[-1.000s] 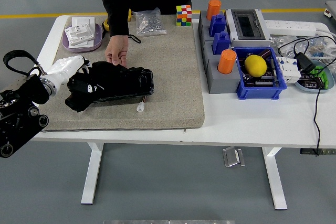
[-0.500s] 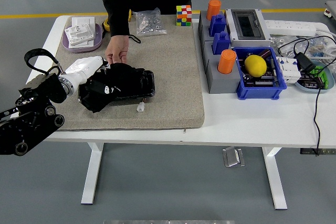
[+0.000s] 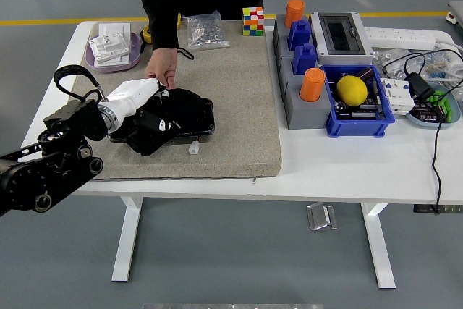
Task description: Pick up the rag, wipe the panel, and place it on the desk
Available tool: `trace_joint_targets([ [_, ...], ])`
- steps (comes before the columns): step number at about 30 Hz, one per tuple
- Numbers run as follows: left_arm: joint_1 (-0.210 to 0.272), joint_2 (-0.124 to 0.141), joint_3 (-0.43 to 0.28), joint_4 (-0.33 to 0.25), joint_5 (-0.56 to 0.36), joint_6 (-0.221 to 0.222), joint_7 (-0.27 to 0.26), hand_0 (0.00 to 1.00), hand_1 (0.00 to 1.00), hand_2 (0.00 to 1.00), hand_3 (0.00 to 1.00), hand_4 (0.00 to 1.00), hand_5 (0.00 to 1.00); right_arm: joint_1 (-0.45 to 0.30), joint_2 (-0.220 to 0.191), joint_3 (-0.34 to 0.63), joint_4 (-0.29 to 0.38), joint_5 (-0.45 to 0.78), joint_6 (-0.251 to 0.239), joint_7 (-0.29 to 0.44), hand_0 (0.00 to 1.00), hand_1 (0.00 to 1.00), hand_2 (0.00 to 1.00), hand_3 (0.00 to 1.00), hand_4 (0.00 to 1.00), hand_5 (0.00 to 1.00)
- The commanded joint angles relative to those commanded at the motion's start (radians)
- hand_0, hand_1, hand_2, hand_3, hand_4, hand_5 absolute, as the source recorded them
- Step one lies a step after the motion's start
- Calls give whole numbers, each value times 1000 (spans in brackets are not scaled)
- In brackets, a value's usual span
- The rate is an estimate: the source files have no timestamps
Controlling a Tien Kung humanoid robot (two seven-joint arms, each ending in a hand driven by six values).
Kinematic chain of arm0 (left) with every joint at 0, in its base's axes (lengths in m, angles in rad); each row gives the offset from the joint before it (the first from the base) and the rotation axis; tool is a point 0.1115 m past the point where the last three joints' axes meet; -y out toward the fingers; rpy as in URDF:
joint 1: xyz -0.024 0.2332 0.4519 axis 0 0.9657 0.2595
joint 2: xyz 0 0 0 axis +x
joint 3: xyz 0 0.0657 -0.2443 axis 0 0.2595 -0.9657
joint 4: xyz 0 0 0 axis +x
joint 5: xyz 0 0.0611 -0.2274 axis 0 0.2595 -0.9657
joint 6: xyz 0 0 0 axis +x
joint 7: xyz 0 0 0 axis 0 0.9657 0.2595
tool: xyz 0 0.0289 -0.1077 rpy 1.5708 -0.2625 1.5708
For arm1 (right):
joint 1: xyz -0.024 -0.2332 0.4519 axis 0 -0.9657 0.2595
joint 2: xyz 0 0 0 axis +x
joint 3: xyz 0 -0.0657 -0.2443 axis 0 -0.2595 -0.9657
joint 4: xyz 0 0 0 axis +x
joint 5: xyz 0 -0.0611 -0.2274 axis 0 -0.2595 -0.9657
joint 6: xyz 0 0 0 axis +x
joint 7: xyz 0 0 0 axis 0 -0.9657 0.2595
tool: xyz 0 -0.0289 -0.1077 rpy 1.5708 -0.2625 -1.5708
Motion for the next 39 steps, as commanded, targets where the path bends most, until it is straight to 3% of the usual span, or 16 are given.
trace_joint_targets([
  [14, -34, -40, 31, 20, 7, -14, 12, 226, 158, 457, 389, 298, 2, 6, 2, 14, 0, -32, 2, -7, 696, 669, 686, 591, 949, 446],
  [32, -59, -72, 19, 30, 25, -42, 41, 226, 158, 458, 395, 303, 2, 12, 10, 26, 0, -59, 3, -12, 693, 668, 686, 591, 950, 446],
  [39, -54, -72, 17, 32, 26, -40, 41, 226, 158, 460, 396, 308, 2, 6, 10, 33, -2, -63, 4, -16, 694, 669, 687, 591, 951, 446],
])
